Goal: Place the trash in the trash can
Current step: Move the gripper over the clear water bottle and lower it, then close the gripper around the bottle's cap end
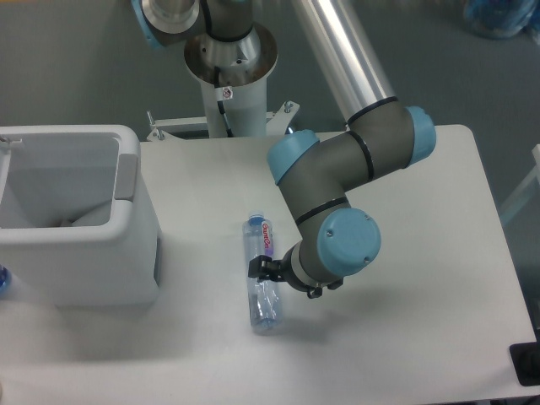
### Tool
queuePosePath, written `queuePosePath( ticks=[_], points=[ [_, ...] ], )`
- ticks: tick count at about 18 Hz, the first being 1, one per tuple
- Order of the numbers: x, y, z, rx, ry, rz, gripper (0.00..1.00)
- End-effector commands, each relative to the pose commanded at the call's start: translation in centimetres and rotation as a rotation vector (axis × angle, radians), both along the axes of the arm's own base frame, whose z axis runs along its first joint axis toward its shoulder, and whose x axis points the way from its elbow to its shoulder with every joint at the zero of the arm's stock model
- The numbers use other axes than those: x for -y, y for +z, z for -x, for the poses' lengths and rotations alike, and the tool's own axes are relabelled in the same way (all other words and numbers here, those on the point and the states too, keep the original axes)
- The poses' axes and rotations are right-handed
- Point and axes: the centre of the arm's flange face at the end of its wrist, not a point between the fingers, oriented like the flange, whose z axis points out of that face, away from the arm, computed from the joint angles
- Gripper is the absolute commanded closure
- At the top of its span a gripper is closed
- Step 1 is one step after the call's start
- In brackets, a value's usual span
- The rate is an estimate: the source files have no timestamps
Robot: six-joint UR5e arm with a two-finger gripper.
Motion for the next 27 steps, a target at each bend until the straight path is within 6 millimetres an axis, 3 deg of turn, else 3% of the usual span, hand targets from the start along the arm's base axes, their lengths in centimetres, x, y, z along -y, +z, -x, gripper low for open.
queuePosePath(
  ticks=[7, 14, 27],
  points=[
    [-1.6, -0.8, 0.9, -0.012, -0.003, -0.001, 0.0],
    [-2.0, -4.3, 1.5, 0.006, 0.002, 0.035, 0.0],
    [-4.5, -8.0, -1.0, 0.006, -0.046, 0.039, 0.0]
  ],
)
